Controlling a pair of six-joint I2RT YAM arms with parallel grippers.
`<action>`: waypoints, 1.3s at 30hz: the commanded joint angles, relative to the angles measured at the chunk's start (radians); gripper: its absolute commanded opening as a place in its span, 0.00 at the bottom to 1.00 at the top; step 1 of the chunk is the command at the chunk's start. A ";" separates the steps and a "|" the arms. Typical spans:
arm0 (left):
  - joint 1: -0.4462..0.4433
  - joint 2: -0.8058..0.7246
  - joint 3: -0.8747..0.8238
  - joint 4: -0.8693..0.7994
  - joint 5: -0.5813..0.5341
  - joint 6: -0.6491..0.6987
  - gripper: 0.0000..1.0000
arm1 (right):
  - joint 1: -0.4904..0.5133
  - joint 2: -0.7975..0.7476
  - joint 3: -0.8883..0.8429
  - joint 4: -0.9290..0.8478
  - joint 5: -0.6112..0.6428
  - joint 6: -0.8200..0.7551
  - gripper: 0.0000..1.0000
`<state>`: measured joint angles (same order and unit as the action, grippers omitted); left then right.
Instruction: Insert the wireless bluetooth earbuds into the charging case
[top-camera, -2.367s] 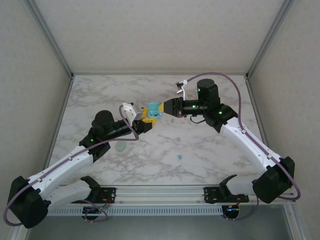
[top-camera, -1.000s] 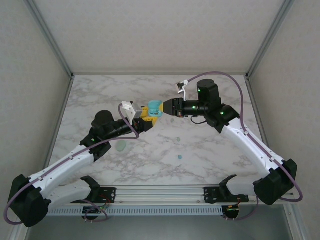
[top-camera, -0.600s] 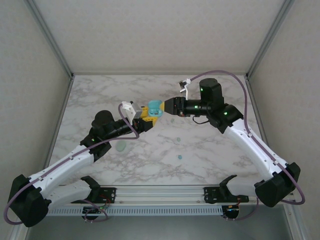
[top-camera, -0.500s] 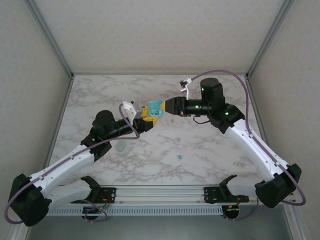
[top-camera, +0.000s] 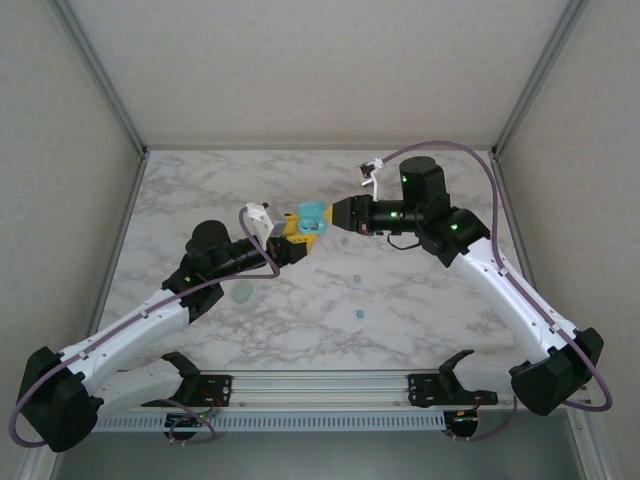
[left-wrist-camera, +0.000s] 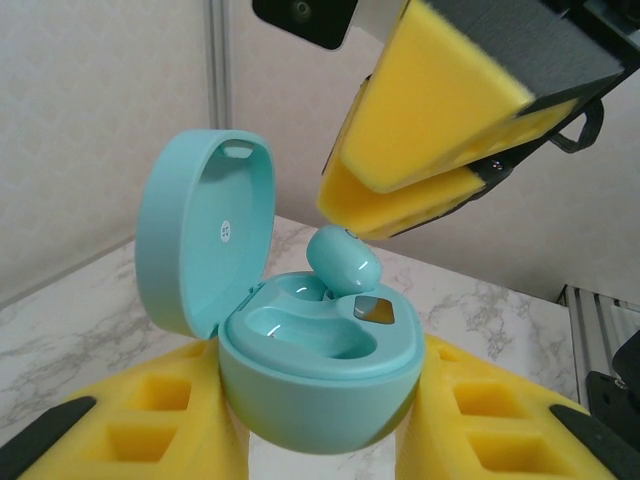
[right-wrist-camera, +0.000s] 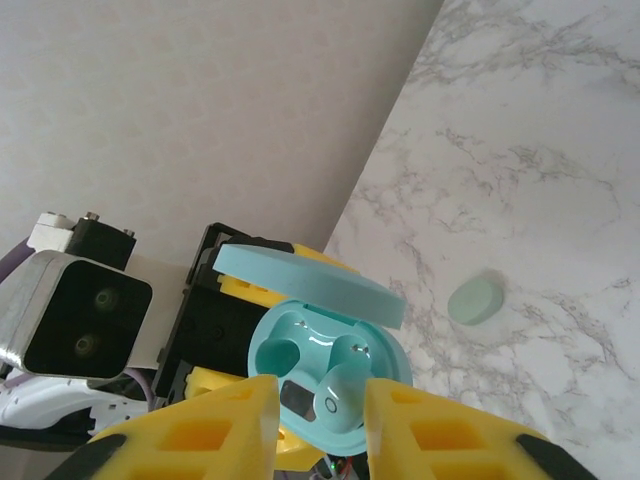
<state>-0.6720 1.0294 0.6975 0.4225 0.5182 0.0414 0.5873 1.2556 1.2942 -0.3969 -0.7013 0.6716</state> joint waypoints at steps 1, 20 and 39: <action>-0.009 -0.003 0.027 0.015 0.000 0.006 0.18 | 0.016 0.013 0.032 0.025 -0.021 0.008 0.27; -0.010 -0.019 0.018 -0.003 -0.036 0.021 0.18 | 0.021 -0.081 0.077 -0.177 0.186 -0.103 0.33; -0.009 -0.121 -0.027 -0.033 -0.116 0.025 0.18 | 0.037 0.087 -0.354 -0.475 0.470 -0.062 0.39</action>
<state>-0.6727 0.9302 0.6842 0.3943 0.4229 0.0563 0.6094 1.3262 0.9699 -0.9169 -0.1772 0.5892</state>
